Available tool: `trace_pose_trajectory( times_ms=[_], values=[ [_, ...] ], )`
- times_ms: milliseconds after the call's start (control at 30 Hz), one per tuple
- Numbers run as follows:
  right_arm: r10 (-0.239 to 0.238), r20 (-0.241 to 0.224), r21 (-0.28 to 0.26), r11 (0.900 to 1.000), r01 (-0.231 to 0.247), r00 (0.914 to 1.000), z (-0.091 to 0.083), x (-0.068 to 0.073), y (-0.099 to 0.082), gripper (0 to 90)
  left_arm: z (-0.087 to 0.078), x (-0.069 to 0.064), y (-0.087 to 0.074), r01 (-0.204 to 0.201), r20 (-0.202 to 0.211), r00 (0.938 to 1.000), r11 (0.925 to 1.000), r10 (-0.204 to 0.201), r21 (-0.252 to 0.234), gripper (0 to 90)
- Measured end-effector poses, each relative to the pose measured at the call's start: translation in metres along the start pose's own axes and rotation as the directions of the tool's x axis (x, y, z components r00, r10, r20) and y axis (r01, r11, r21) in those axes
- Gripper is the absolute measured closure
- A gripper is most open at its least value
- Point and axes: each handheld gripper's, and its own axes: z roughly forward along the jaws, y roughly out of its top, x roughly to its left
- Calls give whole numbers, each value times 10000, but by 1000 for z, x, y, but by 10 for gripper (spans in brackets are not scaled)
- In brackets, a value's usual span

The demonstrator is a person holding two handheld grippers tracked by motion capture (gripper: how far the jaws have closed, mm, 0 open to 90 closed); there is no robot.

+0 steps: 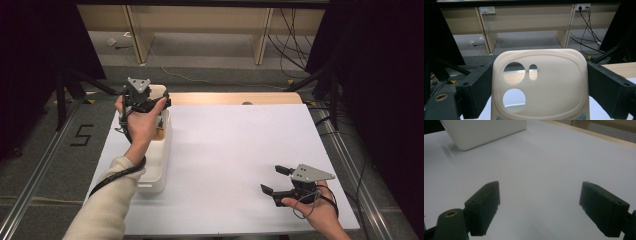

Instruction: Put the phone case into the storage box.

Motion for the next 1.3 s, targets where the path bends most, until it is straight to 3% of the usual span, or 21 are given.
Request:
trace_pose_trajectory(
  times_ms=[1300],
  values=[
    [4,-13,8,10000,-4,10000,0,0,0,179,14,9,-7,203,-155,9997,9998,-203,15,108]
  ],
)
